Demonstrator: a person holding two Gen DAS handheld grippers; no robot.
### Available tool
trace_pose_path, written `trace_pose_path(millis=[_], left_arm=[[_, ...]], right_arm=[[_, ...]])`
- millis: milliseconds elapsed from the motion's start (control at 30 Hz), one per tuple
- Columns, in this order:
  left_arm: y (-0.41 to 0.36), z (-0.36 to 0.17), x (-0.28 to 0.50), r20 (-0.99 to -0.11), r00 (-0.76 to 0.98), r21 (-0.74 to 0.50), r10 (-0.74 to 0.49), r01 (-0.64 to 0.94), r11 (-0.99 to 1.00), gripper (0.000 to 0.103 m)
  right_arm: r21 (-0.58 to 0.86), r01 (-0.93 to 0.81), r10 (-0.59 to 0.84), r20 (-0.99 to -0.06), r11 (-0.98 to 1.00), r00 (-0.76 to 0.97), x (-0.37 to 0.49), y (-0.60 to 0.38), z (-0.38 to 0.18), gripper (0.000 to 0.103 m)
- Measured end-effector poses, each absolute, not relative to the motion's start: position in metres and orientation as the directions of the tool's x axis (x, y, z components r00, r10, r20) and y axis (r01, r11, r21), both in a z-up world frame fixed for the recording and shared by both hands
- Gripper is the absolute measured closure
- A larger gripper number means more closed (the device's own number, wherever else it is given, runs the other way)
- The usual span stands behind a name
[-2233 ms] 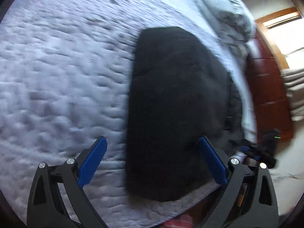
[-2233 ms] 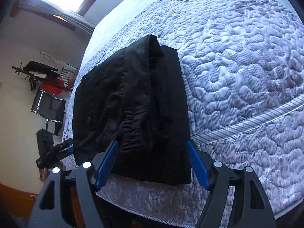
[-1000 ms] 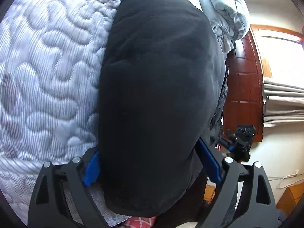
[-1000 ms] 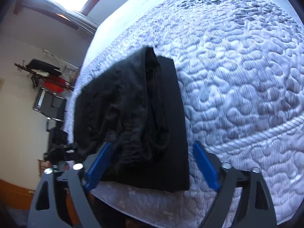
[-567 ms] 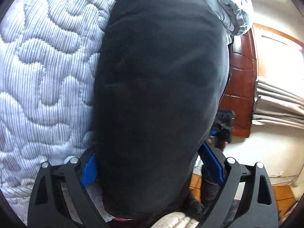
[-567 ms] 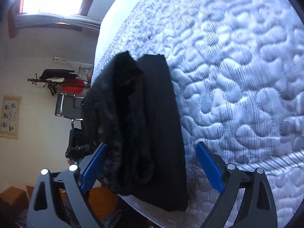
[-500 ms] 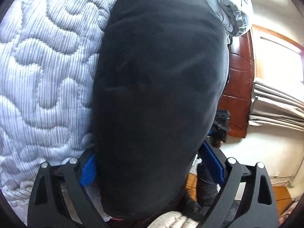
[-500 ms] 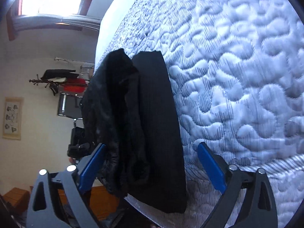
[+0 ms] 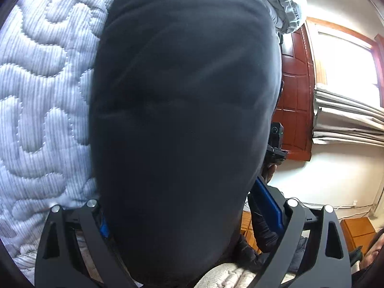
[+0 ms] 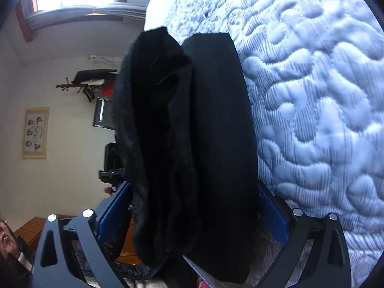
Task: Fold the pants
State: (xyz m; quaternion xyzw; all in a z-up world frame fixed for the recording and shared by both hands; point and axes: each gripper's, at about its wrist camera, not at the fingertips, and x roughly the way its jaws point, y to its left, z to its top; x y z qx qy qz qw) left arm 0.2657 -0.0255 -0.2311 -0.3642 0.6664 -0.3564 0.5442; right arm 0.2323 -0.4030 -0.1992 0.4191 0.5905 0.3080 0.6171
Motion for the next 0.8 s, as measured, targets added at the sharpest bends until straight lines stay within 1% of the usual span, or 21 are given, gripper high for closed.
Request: trace_pose_path(millis=[100,200,267,400,533,600,667,700,733,767,800], left_arm=[[-0.034,-0.229,0.268,-0.467,-0.143,-0.870,-0.872,-0.102,0.483,0.011],[-0.033,-0.227,0.267,-0.435,-0.143,-0.886,-0.889,-0.109,0.450,0.011],[-0.036,-0.227,0.267,-0.450,-0.150,-0.878,-0.880,-0.102,0.467,0.011],[-0.039,-0.235,0.268,-0.472,-0.150,-0.865,-0.869,-0.114,0.489,0.017],[-0.036,-0.236,0.267,-0.481,-0.130,-0.861,-0.867,-0.115,0.495,0.020],[-0.034,-0.237,0.266,-0.488,-0.124,-0.858,-0.864,-0.117,0.501,0.023],[-0.033,-0.236,0.265,-0.495,-0.119,-0.854,-0.861,-0.120,0.507,0.026],[-0.033,-0.235,0.265,-0.496,-0.115,-0.853,-0.860,-0.119,0.508,0.031],[-0.032,-0.235,0.264,-0.496,-0.111,-0.854,-0.861,-0.116,0.507,0.037],[-0.031,-0.233,0.265,-0.494,-0.108,-0.856,-0.863,-0.113,0.504,0.040],[-0.029,-0.233,0.263,-0.490,-0.102,-0.860,-0.865,-0.107,0.500,0.046]], right_arm=[[0.882,0.125,0.877,-0.467,0.454,0.111,0.235,-0.402,-0.200,0.003],[0.891,0.101,0.883,-0.452,0.442,0.127,0.235,-0.401,-0.194,0.003],[0.877,0.074,0.867,-0.481,0.475,0.128,0.236,-0.395,-0.192,0.003],[0.871,0.108,0.862,-0.491,0.480,0.125,0.241,-0.387,-0.196,0.003],[0.863,0.103,0.854,-0.504,0.494,0.132,0.240,-0.386,-0.193,0.004],[0.856,0.102,0.844,-0.517,0.507,0.141,0.236,-0.386,-0.189,0.011],[0.854,0.092,0.839,-0.521,0.512,0.158,0.231,-0.381,-0.183,0.022],[0.856,0.085,0.839,-0.517,0.511,0.170,0.229,-0.381,-0.180,0.025],[0.856,0.077,0.838,-0.516,0.511,0.179,0.226,-0.382,-0.177,0.031],[0.856,0.062,0.836,-0.514,0.513,0.191,0.224,-0.381,-0.172,0.037],[0.857,0.050,0.835,-0.512,0.513,0.201,0.223,-0.380,-0.168,0.040]])
